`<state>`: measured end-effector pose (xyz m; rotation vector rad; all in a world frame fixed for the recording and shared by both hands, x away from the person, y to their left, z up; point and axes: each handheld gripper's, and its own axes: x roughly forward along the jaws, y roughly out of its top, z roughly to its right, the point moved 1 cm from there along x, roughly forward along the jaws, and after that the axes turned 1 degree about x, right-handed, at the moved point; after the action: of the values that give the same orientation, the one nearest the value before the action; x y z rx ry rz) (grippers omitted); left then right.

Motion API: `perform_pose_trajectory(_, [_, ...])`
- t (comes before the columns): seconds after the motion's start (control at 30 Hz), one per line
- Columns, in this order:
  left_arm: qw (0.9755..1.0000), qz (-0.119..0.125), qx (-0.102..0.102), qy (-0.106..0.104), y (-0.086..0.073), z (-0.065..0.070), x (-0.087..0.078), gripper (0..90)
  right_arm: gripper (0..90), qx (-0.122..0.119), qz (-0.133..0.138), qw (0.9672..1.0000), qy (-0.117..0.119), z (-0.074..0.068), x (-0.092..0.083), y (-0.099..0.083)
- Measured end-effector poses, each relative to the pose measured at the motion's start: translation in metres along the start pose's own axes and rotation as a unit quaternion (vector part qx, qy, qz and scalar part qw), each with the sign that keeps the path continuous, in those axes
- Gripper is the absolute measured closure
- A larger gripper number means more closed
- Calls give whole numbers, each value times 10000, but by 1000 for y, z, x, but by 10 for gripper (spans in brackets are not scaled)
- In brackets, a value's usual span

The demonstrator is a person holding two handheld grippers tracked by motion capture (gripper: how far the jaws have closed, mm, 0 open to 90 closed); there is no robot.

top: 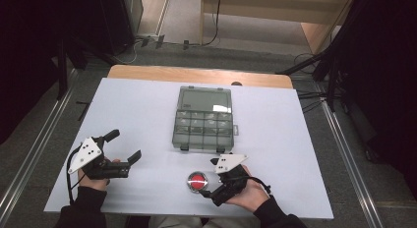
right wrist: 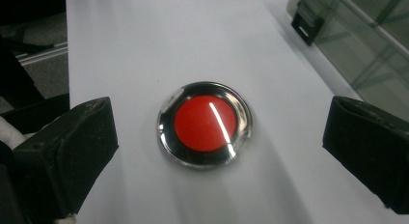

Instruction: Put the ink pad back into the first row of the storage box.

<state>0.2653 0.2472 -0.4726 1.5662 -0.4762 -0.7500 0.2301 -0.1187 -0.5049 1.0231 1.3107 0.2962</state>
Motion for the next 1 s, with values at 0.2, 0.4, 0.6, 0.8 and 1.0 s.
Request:
perform_pose_trajectory(0.2, [10000,14,-1,1,0,0,0,0,0,-176,-158,9997,87,-4,14,7])
perform_pose_trajectory(0.4, [10000,19,-11,-14,0,0,0,0,0,-195,-258,9993,166,-6,24,14])
perform_pose_trajectory(0.6, [10000,37,-17,-14,0,0,0,0,0,-239,-331,9990,190,-6,35,17])
perform_pose_trajectory(0.8, [10000,31,-16,-24,0,0,0,0,41,-335,-568,9978,105,-7,40,15])
perform_pose_trajectory(1.0, [10000,31,-22,-26,0,0,0,0,174,-491,-729,9961,91,-9,41,13])
